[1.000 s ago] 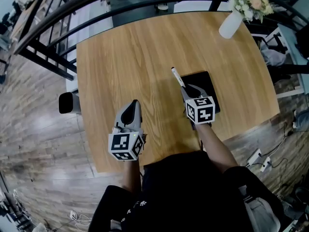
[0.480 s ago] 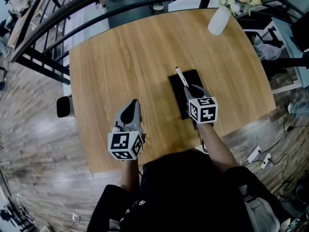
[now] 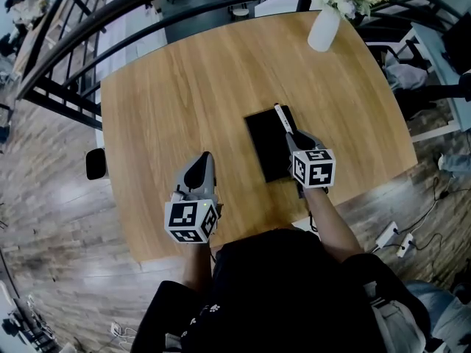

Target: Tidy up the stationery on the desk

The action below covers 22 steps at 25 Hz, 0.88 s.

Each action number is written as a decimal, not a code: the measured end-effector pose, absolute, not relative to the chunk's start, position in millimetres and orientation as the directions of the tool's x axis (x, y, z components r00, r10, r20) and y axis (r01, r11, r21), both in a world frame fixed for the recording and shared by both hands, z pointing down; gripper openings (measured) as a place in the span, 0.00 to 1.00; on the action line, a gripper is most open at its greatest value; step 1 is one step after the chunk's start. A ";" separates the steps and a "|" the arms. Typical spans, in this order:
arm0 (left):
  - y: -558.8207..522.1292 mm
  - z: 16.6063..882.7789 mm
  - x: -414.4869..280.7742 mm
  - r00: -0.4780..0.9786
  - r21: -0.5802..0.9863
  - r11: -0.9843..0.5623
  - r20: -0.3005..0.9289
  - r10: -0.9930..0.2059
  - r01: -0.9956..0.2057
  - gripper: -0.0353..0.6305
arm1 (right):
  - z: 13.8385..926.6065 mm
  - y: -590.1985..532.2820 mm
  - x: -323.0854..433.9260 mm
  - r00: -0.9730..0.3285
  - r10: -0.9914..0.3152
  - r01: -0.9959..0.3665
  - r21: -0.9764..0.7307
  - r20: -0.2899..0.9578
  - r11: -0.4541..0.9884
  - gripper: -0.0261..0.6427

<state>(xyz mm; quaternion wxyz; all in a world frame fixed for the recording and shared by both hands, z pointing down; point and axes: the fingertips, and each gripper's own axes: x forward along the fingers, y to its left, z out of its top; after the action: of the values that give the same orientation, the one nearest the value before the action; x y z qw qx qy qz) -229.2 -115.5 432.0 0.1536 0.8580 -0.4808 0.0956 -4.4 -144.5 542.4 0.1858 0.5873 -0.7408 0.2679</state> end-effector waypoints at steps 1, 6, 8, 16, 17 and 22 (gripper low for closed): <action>-115.2 432.3 -226.4 0.519 0.170 -0.491 0.313 -0.796 -0.855 0.04 | 544.2 -143.5 -0.3 -0.239 -0.770 -0.970 -0.181 0.592 0.162 0.16; -113.8 434.2 -213.8 0.519 0.163 -0.493 0.322 -0.792 -0.854 0.04 | 551.4 -139.1 16.1 -0.231 -0.768 -0.971 -0.195 0.597 0.141 0.16; -114.9 434.2 -210.0 0.519 0.163 -0.494 0.322 -0.792 -0.854 0.04 | 553.4 -138.3 21.3 -0.229 -0.767 -0.971 -0.199 0.600 0.133 0.16; -117.9 435.3 -191.4 0.523 0.159 -0.500 0.327 -0.787 -0.851 0.04 | 565.8 -136.2 46.7 -0.213 -0.755 -0.973 -0.204 0.621 0.106 0.16; -117.8 436.4 -190.4 0.522 0.160 -0.498 0.329 -0.787 -0.852 0.04 | 568.3 -135.4 49.8 -0.210 -0.751 -0.974 -0.205 0.626 0.102 0.16; -119.0 437.1 -186.9 0.515 0.163 -0.490 0.329 -0.792 -0.856 0.04 | 579.7 -131.3 59.2 -0.210 -0.729 -0.974 -0.205 0.652 0.098 0.16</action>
<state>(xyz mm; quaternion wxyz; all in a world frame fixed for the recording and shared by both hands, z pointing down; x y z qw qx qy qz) -186.9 -119.0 437.1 0.1541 0.8566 -0.4810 0.1052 59.2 -131.3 579.7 0.1983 0.5962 -0.7139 0.3092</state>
